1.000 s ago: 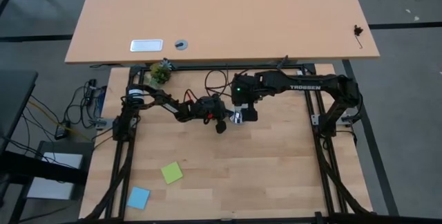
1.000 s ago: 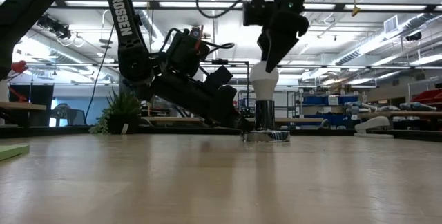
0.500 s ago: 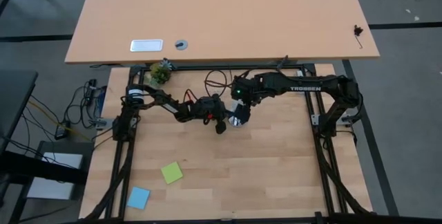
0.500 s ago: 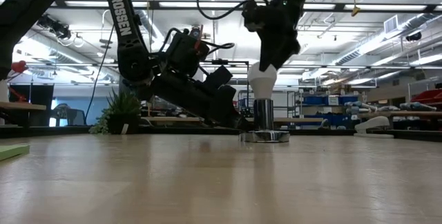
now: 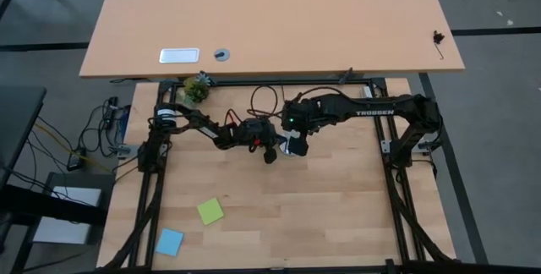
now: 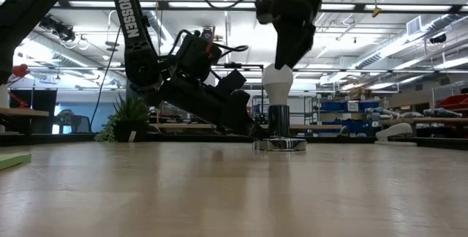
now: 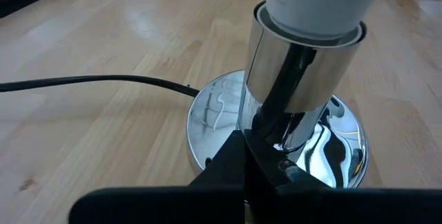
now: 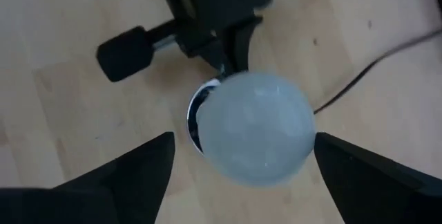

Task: Screw lightbulb
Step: Insert the lightbulb into the lamp

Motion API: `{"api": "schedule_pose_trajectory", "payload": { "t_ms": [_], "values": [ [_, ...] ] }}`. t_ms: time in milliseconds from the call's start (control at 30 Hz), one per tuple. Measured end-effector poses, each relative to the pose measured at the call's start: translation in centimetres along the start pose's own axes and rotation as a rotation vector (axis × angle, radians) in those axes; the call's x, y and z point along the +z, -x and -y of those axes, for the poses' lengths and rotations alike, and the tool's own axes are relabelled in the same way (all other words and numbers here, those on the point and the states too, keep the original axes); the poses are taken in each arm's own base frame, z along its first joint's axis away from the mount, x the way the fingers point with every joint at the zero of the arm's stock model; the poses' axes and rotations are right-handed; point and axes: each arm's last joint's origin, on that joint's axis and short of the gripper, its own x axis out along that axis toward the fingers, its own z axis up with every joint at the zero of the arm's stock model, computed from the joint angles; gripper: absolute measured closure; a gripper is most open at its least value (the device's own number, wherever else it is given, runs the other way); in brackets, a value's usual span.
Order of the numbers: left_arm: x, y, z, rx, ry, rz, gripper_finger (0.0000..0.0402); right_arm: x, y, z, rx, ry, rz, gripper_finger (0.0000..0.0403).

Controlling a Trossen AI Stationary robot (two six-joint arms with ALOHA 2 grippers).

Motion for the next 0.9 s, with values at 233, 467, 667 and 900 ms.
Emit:
{"api": "schedule_pose_trajectory", "payload": {
  "t_ms": [233,467,667,900],
  "values": [
    [0.0,0.0,0.0,0.0,0.0,0.0,0.0401,0.9,1.6,0.0,-0.009,0.21,0.04,0.0058],
    [0.0,0.0,0.0,0.003,0.0,0.0,0.0401,0.6,0.9,0.1,0.007,0.48,0.025,0.0086],
    [0.0,0.0,0.0,0.003,0.0,0.001,0.0401,0.8,0.8,0.7,0.04,0.487,0.039,0.0123],
    [0.0,0.0,0.0,0.003,0.0,0.001,0.0401,0.8,0.8,1.2,0.052,0.487,0.04,0.0161]
  ]
}}
